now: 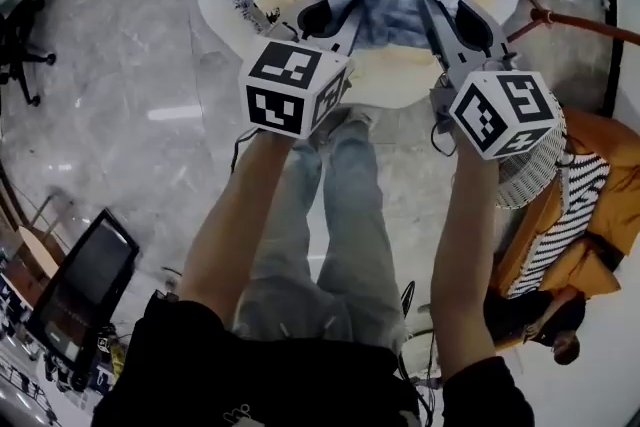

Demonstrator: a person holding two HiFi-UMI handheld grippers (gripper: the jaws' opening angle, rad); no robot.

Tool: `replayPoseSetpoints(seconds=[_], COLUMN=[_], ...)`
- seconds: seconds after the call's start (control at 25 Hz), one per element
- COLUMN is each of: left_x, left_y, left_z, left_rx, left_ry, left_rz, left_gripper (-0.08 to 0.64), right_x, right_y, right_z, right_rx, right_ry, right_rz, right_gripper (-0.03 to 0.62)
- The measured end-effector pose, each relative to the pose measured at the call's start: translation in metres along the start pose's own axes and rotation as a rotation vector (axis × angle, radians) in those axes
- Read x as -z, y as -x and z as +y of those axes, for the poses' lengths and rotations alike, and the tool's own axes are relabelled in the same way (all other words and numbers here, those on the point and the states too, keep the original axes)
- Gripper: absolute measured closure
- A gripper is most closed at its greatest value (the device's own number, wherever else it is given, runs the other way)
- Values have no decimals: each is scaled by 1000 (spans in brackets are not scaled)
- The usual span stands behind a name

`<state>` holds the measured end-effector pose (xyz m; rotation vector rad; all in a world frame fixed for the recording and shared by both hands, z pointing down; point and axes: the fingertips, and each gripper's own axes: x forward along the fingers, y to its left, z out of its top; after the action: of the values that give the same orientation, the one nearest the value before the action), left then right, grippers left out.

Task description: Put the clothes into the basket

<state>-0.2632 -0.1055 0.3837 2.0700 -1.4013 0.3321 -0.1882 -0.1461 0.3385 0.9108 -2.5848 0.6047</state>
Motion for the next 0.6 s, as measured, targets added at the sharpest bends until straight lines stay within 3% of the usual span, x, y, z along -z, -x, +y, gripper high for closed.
replayPoseSetpoints(seconds=[0.16, 0.32, 0.48, 0.6], left_x=[-40, -114, -170, -213], left_y=[58, 95, 126, 138], left_z=[-41, -83, -121, -163], left_rx=[30, 122, 144, 204], left_ry=[-89, -214, -218, -269], left_rz=[23, -35, -99, -164], left_gripper=[512, 512, 512, 512], right_x=[-46, -122, -181, -225], right_y=[52, 108, 159, 207], right_z=[33, 47, 65, 67], right_rx=[53, 123, 137, 195], right_ry=[-51, -86, -38, 33], right_rz=[-51, -194, -248, -320], right_gripper=[520, 520, 520, 520])
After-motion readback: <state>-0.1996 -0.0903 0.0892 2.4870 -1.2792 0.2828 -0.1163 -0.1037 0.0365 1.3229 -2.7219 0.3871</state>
